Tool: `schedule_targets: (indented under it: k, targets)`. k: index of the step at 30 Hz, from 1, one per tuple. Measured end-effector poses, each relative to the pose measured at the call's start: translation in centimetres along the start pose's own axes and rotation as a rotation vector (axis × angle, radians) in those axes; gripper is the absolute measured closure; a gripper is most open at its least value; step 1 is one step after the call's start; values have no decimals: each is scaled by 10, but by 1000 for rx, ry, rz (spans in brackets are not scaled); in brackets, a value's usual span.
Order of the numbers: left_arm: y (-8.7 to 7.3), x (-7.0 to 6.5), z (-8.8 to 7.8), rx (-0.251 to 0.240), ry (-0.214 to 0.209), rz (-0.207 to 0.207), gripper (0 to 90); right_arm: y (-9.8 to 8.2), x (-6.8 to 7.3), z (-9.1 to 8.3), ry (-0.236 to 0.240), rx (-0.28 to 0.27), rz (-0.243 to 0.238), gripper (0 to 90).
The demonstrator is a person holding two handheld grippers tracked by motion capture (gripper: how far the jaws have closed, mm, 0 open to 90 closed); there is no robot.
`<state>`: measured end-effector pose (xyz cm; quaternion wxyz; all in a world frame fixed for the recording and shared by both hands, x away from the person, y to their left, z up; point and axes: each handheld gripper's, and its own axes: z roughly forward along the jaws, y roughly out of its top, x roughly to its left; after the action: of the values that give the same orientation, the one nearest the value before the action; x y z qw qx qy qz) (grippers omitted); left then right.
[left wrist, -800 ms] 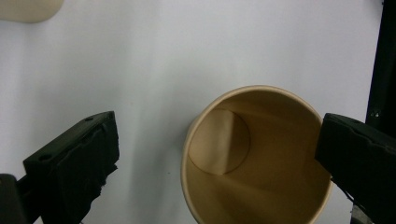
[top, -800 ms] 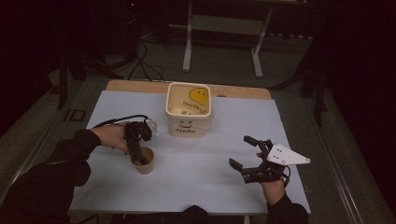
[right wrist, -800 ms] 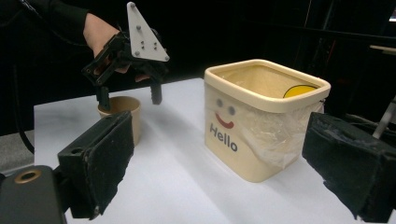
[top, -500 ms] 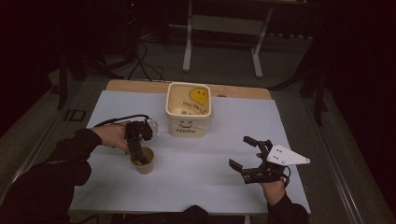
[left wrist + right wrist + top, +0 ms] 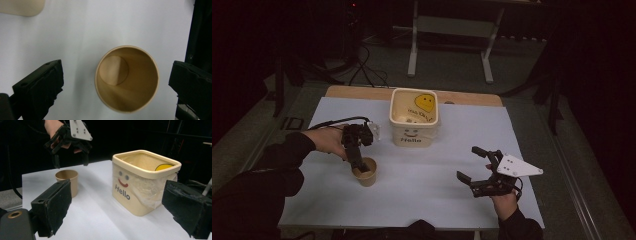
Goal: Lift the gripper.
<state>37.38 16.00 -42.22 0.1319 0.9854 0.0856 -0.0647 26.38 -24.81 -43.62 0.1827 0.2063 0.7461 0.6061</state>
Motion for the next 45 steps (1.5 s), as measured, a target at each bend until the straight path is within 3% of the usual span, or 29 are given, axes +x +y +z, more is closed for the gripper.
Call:
schedule_targets:
  k: [18, 27, 37, 45]
  targets:
    - [9, -11, -47, 33, 33, -3, 6, 0, 0, 1, 16, 8, 4, 90]
    - [17, -17, -73, 42, 70, 4, 6, 0, -1, 1, 27, 10, 11, 90]
    - [24, -22, -88, 41, 76, 13, 6, 0, -1, 2, 41, 14, 11, 89]
    - [24, -22, -87, 40, 78, 11, 6, 0, -1, 2, 41, 15, 12, 90]
